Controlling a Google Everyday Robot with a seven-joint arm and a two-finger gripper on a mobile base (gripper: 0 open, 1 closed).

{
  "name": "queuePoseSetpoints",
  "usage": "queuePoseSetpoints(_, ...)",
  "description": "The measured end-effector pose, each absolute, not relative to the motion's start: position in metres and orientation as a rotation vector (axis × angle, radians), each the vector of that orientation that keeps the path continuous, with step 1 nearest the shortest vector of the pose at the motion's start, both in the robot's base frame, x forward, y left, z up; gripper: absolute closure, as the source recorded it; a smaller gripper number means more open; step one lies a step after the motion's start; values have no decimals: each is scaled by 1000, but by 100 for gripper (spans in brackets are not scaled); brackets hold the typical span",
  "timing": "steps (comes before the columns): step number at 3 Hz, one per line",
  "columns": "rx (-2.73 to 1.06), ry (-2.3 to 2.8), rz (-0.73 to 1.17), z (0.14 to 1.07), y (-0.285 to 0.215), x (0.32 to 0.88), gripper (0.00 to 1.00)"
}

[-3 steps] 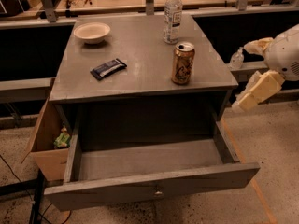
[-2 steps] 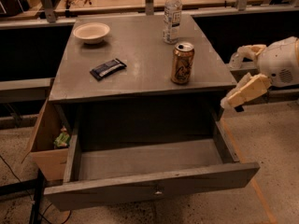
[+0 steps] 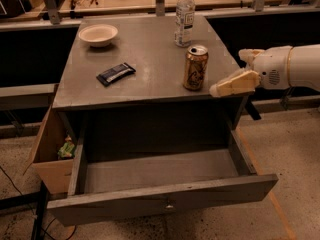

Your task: Place orange can into top drawer

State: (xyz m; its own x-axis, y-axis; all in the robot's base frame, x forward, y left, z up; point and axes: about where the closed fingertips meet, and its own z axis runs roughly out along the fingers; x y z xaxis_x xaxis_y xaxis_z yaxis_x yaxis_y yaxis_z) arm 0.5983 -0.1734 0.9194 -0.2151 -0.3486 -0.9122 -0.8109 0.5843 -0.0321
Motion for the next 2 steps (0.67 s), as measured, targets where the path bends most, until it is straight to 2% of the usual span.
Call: queuePoseSetpoints(2, -780, 1816, 502, 924, -166, 630, 0)
